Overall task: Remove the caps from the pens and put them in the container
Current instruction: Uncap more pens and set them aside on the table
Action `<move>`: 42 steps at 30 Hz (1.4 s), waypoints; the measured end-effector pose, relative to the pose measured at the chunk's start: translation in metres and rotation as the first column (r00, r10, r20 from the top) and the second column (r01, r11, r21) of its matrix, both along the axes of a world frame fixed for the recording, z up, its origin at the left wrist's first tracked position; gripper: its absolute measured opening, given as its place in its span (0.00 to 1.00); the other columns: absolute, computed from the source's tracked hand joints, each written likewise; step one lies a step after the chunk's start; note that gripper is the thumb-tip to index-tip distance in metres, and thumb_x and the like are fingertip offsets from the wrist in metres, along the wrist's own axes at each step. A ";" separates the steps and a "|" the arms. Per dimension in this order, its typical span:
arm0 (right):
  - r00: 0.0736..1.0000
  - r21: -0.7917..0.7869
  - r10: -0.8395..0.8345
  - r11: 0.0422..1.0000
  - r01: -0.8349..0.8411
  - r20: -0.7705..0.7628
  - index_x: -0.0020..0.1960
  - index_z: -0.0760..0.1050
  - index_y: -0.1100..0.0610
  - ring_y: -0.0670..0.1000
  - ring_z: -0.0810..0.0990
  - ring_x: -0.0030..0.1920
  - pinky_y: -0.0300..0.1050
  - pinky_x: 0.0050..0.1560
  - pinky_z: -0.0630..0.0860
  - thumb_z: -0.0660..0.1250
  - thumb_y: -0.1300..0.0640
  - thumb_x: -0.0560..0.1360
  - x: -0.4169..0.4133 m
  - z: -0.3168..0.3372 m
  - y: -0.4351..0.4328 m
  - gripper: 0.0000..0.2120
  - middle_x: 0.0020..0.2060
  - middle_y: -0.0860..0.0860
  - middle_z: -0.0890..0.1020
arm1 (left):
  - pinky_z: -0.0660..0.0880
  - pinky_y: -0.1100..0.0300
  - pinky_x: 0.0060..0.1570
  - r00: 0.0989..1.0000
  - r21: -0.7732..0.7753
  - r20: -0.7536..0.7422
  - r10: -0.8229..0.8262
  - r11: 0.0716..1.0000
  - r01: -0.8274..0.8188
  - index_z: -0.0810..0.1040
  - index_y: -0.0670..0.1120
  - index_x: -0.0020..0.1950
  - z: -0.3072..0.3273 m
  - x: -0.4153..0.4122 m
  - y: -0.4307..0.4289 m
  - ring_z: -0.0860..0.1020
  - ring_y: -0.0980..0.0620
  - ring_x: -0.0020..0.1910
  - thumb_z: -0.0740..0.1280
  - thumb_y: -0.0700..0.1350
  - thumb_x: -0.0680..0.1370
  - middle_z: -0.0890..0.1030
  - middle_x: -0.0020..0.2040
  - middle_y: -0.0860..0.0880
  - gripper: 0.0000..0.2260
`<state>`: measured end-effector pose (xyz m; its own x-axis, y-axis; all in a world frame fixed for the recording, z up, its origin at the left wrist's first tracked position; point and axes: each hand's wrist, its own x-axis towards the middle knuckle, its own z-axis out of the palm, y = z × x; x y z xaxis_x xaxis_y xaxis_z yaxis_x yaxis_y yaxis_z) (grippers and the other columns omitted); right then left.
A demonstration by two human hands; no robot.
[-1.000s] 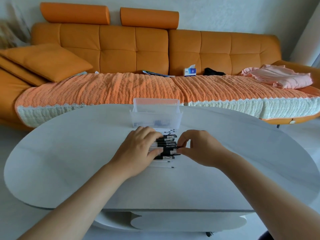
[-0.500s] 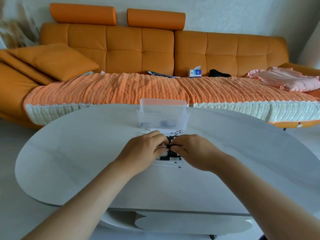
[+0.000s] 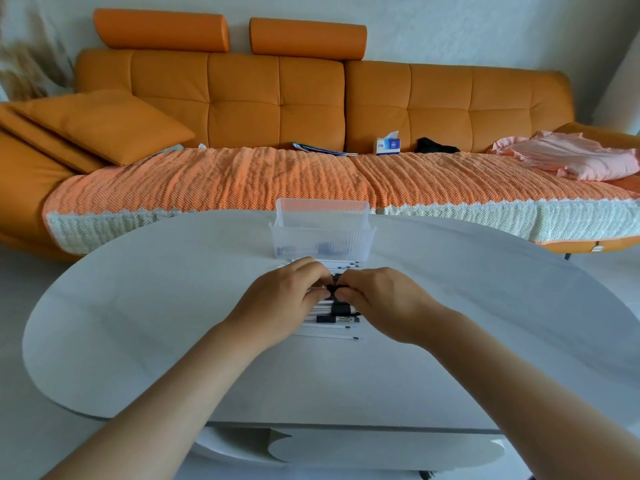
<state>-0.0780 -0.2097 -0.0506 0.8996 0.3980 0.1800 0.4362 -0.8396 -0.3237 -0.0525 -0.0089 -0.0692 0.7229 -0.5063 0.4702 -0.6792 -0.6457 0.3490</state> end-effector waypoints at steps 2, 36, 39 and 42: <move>0.999 0.032 -0.022 0.999 0.024 -0.043 0.52 0.73 0.49 0.48 0.76 0.39 0.48 0.40 0.73 0.58 0.47 0.82 0.000 0.000 -0.004 0.08 0.38 0.45 0.79 | 0.70 0.60 0.38 1.000 0.017 0.000 0.014 1.000 -0.014 0.76 0.52 0.51 0.000 0.002 -0.001 0.74 0.57 0.42 0.67 0.47 0.79 0.73 0.46 0.60 0.03; 0.990 -0.050 -0.131 0.991 0.128 -0.053 0.59 0.79 0.43 0.41 0.77 0.44 0.41 0.45 0.73 0.60 0.47 0.81 0.004 -0.006 -0.039 0.12 0.52 0.39 0.79 | 0.72 0.60 0.42 0.992 0.164 -0.041 0.118 0.980 -0.109 0.78 0.57 0.54 -0.001 0.004 -0.025 0.77 0.57 0.49 0.64 0.54 0.79 0.80 0.51 0.60 0.06; 0.994 -0.137 -0.105 0.986 0.098 -0.039 0.57 0.80 0.47 0.49 0.78 0.49 0.47 0.47 0.75 0.58 0.47 0.82 0.004 -0.004 -0.031 0.13 0.51 0.43 0.79 | 0.73 0.59 0.43 0.995 0.147 -0.019 0.103 0.984 -0.099 0.77 0.58 0.53 -0.001 0.002 -0.022 0.78 0.58 0.49 0.66 0.56 0.77 0.80 0.50 0.61 0.07; 0.995 -0.187 -0.100 0.978 0.093 -0.029 0.53 0.80 0.50 0.50 0.77 0.47 0.48 0.46 0.75 0.57 0.47 0.83 0.006 -0.004 -0.026 0.14 0.47 0.46 0.80 | 0.74 0.58 0.43 0.994 0.150 -0.011 0.106 0.983 -0.103 0.77 0.58 0.52 0.001 0.000 -0.019 0.78 0.58 0.47 0.67 0.56 0.77 0.81 0.48 0.61 0.06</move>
